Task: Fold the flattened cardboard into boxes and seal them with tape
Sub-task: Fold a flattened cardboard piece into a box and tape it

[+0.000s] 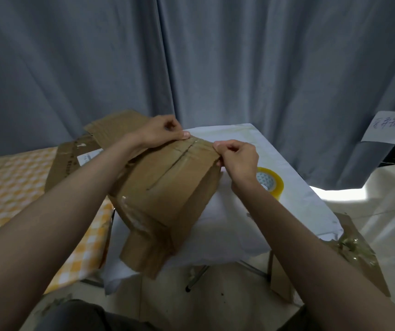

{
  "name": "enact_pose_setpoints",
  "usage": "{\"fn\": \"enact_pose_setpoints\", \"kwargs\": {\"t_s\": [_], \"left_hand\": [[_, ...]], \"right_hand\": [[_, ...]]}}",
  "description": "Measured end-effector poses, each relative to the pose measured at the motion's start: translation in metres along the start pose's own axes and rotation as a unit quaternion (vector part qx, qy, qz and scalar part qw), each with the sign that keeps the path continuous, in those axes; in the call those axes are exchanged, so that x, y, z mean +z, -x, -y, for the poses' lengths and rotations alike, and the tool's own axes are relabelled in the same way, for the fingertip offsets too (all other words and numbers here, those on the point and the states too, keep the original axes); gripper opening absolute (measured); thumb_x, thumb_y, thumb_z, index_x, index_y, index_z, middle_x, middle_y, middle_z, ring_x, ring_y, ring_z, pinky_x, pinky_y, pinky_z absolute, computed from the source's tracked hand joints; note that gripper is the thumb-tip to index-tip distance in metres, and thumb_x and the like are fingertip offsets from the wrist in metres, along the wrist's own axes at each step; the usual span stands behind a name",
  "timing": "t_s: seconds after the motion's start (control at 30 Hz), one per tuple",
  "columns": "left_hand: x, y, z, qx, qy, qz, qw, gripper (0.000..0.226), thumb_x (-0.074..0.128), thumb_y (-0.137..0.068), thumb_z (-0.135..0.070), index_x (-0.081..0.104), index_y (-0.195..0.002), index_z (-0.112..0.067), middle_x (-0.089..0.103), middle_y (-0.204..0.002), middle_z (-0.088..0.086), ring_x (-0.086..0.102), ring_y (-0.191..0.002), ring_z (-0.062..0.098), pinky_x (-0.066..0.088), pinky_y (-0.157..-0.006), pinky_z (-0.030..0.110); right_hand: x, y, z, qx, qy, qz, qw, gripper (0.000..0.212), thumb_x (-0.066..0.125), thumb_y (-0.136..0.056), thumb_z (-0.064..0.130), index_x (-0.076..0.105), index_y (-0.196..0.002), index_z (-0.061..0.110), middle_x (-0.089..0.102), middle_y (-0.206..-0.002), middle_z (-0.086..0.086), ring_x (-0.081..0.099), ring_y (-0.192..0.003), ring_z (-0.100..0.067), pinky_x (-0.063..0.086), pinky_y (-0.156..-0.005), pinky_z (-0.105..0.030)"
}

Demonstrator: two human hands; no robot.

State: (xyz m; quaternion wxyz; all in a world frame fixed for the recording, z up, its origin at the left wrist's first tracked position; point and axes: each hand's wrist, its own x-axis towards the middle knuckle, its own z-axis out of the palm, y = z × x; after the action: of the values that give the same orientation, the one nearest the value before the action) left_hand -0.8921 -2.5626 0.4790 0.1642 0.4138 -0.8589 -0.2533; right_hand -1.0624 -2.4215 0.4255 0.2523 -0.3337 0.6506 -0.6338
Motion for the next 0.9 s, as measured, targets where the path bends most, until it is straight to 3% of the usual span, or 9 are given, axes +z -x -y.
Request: {"fn": "enact_pose_setpoints", "kwargs": {"t_s": [0.1, 0.2, 0.27, 0.37, 0.53, 0.6, 0.7, 0.8, 0.9], "left_hand": [[0.007, 0.008, 0.007, 0.006, 0.045, -0.012, 0.999, 0.038, 0.068, -0.086, -0.053, 0.069, -0.11, -0.023, 0.068, -0.11, -0.001, 0.063, -0.106, 0.015, 0.049, -0.098, 0.033], [0.014, 0.013, 0.008, -0.009, 0.122, -0.063, 0.991, 0.026, 0.069, -0.092, -0.032, 0.076, -0.099, -0.008, 0.074, -0.101, 0.007, 0.065, -0.092, 0.011, 0.051, -0.092, 0.03], [0.018, 0.012, 0.009, -0.044, 0.155, -0.092, 0.983, 0.024, 0.071, -0.09, -0.03, 0.077, -0.095, -0.007, 0.074, -0.099, 0.01, 0.065, -0.086, 0.01, 0.052, -0.084, 0.026], [0.022, 0.001, 0.012, -0.085, 0.178, -0.124, 0.973, 0.023, 0.074, -0.088, -0.033, 0.077, -0.088, -0.01, 0.074, -0.093, 0.009, 0.066, -0.086, 0.014, 0.053, -0.086, 0.031], [0.037, -0.019, 0.02, -0.119, 0.205, -0.158, 0.958, 0.026, 0.072, -0.089, -0.032, 0.076, -0.084, -0.007, 0.073, -0.087, 0.009, 0.064, -0.081, 0.014, 0.049, -0.079, 0.028], [0.047, -0.022, 0.024, -0.113, 0.136, -0.158, 0.972, 0.023, 0.068, -0.092, -0.034, 0.078, -0.093, -0.013, 0.074, -0.095, 0.002, 0.066, -0.094, 0.016, 0.048, -0.084, 0.027], [0.055, -0.019, 0.02, -0.041, -0.025, -0.162, 0.986, 0.038, 0.062, -0.095, -0.039, 0.068, -0.125, -0.017, 0.067, -0.126, 0.004, 0.059, -0.118, 0.022, 0.045, -0.102, 0.033], [0.054, -0.013, 0.009, 0.019, -0.081, -0.083, 0.993, 0.049, 0.056, -0.096, -0.048, 0.06, -0.136, -0.019, 0.06, -0.137, 0.002, 0.054, -0.123, 0.019, 0.04, -0.103, 0.032], [0.051, -0.008, 0.001, 0.009, -0.116, -0.042, 0.992, 0.053, 0.053, -0.097, -0.049, 0.054, -0.141, -0.02, 0.055, -0.142, 0.002, 0.051, -0.126, 0.02, 0.038, -0.102, 0.031]], "right_hand": [[0.008, -0.025, -0.002, 0.025, 0.002, 0.009, 1.0, 0.01, 0.073, -0.085, 0.01, 0.079, -0.079, 0.015, 0.076, -0.082, 0.006, 0.072, -0.081, -0.013, 0.059, -0.085, -0.031], [0.017, -0.041, -0.004, 0.048, 0.0, 0.021, 0.999, 0.007, 0.072, -0.086, 0.009, 0.079, -0.084, 0.011, 0.073, -0.082, 0.008, 0.069, -0.087, -0.01, 0.055, -0.094, -0.029], [0.023, -0.05, -0.005, 0.044, 0.008, 0.026, 0.999, 0.007, 0.072, -0.086, 0.009, 0.079, -0.088, 0.009, 0.074, -0.086, 0.006, 0.067, -0.088, -0.007, 0.054, -0.096, -0.027], [0.032, -0.066, 0.0, 0.03, 0.027, 0.026, 0.999, 0.008, 0.074, -0.086, 0.012, 0.079, -0.091, 0.01, 0.076, -0.095, 0.002, 0.068, -0.095, -0.011, 0.052, -0.098, -0.028], [0.038, -0.094, 0.002, 0.024, 0.057, 0.036, 0.997, 0.011, 0.074, -0.088, 0.015, 0.079, -0.095, 0.009, 0.075, -0.099, 0.001, 0.065, -0.09, -0.01, 0.05, -0.091, -0.021], [0.04, -0.1, -0.009, 0.03, 0.073, 0.044, 0.996, 0.01, 0.074, -0.088, 0.015, 0.08, -0.093, 0.009, 0.074, -0.096, 0.002, 0.064, -0.093, -0.011, 0.048, -0.09, -0.019], [0.042, -0.105, -0.022, 0.034, 0.074, 0.045, 0.996, 0.007, 0.075, -0.086, 0.015, 0.08, -0.09, 0.011, 0.074, -0.091, 0.004, 0.066, -0.095, -0.011, 0.049, -0.09, -0.019], [0.037, -0.106, -0.019, 0.023, 0.082, 0.061, 0.994, 0.009, 0.072, -0.089, 0.019, 0.079, -0.092, 0.013, 0.075, -0.098, 0.001, 0.067, -0.092, -0.014, 0.053, -0.09, -0.023], [0.014, -0.099, -0.023, 0.009, 0.082, 0.095, 0.992, 0.017, 0.057, -0.099, 0.013, 0.073, -0.105, 0.014, 0.073, -0.103, -0.005, 0.07, -0.082, -0.02, 0.058, -0.069, -0.025]]}}
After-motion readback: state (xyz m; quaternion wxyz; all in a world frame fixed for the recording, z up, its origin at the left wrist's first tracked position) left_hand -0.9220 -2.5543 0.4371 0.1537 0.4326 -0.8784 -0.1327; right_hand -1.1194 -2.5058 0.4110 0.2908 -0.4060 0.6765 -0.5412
